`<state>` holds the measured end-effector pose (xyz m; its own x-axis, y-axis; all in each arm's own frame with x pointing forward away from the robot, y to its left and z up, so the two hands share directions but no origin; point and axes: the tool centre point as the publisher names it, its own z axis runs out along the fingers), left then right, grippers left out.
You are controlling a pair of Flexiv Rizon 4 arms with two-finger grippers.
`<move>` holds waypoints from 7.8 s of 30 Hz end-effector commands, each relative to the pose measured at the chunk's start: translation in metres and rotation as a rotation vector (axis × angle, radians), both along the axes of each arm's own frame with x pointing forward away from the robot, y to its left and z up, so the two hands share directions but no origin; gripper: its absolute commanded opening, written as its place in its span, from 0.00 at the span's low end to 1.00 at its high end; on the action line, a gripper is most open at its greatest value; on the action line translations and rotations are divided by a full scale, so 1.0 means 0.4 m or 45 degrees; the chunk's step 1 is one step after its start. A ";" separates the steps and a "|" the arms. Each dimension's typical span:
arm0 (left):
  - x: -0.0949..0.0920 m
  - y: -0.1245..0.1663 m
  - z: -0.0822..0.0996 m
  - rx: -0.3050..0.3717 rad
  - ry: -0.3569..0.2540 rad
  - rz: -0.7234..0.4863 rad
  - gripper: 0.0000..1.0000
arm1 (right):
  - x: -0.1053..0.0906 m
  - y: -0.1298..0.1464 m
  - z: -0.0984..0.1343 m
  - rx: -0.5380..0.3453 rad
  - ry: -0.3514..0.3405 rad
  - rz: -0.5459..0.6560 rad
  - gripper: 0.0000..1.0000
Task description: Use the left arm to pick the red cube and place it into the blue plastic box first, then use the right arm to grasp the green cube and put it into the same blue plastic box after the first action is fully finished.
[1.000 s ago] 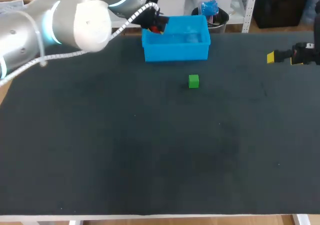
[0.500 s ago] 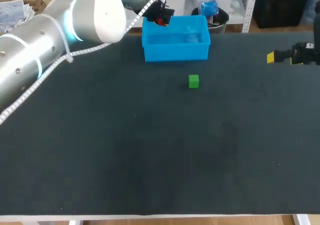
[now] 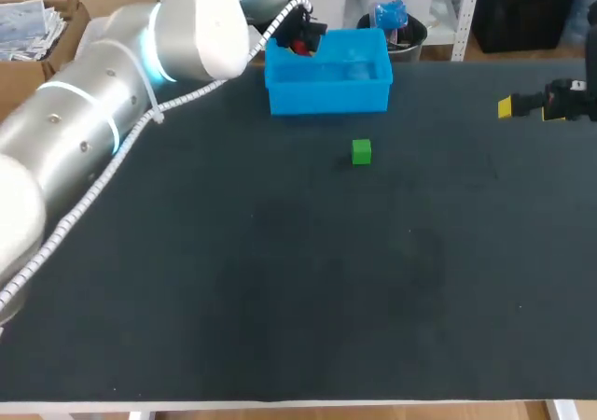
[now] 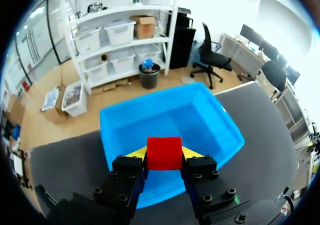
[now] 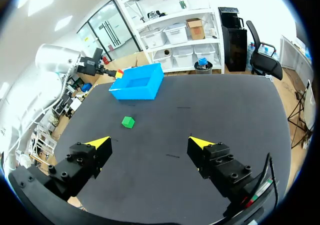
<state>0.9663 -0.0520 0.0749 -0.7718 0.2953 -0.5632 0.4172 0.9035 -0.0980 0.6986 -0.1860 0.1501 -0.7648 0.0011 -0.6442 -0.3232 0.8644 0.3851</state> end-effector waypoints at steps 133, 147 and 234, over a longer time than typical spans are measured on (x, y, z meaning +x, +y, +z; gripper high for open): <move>-0.776 0.453 0.202 -0.282 -0.301 -0.386 1.00 | 0.061 0.104 0.038 -0.199 0.073 0.007 1.00; -0.776 0.453 0.202 -0.282 -0.301 -0.386 1.00 | 0.090 0.302 0.008 -0.341 0.258 -0.088 1.00; -0.776 0.453 0.202 -0.282 -0.301 -0.386 1.00 | 0.235 0.488 -0.330 -0.588 0.543 -0.181 1.00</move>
